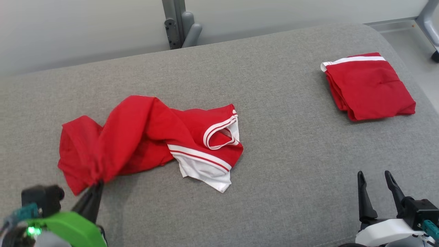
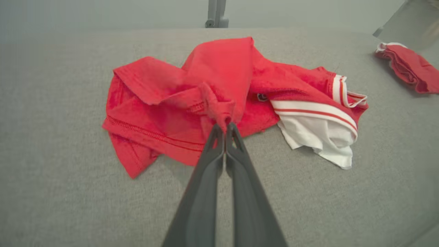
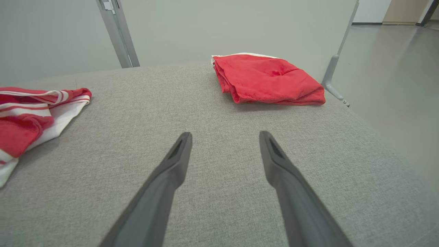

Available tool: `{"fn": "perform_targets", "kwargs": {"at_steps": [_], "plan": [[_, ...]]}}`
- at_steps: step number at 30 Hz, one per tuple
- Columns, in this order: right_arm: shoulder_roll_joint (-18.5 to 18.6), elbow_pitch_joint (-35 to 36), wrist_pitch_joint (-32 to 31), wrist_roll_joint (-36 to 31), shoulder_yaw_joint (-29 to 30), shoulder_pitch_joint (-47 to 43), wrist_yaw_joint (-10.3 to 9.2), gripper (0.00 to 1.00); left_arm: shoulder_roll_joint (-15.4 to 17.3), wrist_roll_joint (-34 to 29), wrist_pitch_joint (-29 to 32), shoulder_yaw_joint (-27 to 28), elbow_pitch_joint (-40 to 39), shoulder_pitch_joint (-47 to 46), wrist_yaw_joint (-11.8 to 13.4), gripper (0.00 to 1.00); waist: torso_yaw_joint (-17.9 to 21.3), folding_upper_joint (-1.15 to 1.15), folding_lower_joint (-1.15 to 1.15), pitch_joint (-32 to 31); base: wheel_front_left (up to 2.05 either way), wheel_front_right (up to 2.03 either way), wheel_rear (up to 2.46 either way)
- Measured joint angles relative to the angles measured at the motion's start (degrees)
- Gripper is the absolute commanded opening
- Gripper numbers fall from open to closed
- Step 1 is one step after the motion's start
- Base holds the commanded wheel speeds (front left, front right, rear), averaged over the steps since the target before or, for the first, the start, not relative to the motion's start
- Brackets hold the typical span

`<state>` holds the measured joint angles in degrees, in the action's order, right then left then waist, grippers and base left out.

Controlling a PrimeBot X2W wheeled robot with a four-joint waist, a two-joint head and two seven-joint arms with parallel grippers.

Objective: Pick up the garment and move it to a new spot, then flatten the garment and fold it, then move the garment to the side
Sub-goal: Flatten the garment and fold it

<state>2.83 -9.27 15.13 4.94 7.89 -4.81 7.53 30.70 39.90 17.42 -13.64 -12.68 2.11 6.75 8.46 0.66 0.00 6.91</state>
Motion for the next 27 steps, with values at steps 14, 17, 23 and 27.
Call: {"fn": "perform_targets", "kwargs": {"at_steps": [14,17,23,27], "plan": [[-0.1,0.2,0.0,-2.2,-1.3,1.8,0.0,1.0,-12.1,1.1,-15.7,-1.3,20.1,12.5,2.8,0.0,-7.3,0.0,0.0,0.2,0.0,0.0,0.0],[0.0,0.2,0.0,-2.4,-1.2,1.8,0.0,1.0,-13.8,0.8,-19.3,-1.4,24.5,10.5,1.5,0.0,-8.2,0.0,0.0,-0.1,0.0,0.0,0.0],[0.0,0.0,0.0,-2.5,-1.9,1.5,0.0,1.0,-15.3,0.1,-22.9,-1.7,28.2,7.8,0.1,1.0,-8.1,0.0,0.0,-1.0,0.0,0.0,0.0],[0.0,-0.1,0.0,-2.1,-2.6,1.2,0.0,1.0,-13.9,-1.6,-21.1,-2.3,27.1,8.5,3.4,1.0,-6.7,0.0,0.0,-1.5,0.0,0.0,0.0]]}}
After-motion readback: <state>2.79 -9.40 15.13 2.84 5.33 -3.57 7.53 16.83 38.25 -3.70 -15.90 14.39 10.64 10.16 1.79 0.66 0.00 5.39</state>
